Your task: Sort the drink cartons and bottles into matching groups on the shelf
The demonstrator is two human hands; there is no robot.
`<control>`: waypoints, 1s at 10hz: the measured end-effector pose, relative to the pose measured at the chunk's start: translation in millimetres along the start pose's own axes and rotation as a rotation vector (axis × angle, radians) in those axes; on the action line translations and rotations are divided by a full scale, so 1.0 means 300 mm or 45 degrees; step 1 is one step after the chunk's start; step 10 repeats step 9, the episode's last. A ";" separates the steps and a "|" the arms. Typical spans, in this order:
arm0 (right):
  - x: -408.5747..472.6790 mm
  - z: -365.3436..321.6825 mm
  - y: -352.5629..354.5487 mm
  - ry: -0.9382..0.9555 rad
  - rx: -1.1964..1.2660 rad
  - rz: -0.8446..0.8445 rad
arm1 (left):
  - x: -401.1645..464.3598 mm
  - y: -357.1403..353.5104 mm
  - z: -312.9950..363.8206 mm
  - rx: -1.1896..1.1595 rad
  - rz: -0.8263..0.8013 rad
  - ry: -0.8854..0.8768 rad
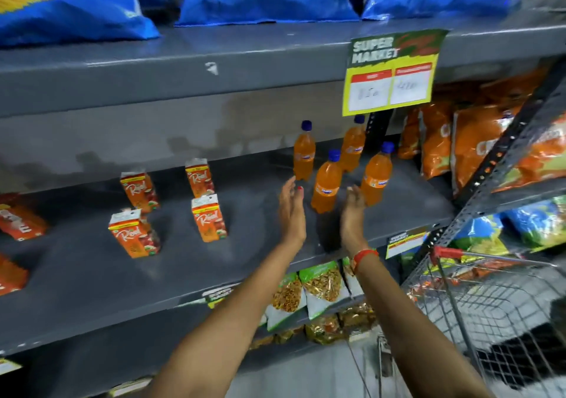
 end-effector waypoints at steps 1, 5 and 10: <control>0.018 -0.037 -0.045 0.039 -0.067 -0.293 | 0.060 -0.136 -0.047 -0.032 -0.145 0.274; 0.075 -0.006 -0.126 -0.207 0.081 -0.573 | 0.030 -0.190 -0.160 -0.139 -0.153 0.532; 0.043 -0.011 -0.070 -0.099 0.088 -0.332 | 0.016 -0.139 -0.102 -0.022 -0.113 0.486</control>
Point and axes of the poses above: each hand's wrist, its own x-axis towards the middle knuckle, its own y-axis out of the back of the hand, z = x × y, the point moved 9 cm from there along x, towards the middle knuckle, and after that the axes turned 14 degrees about -x, right-handed, at the moved point
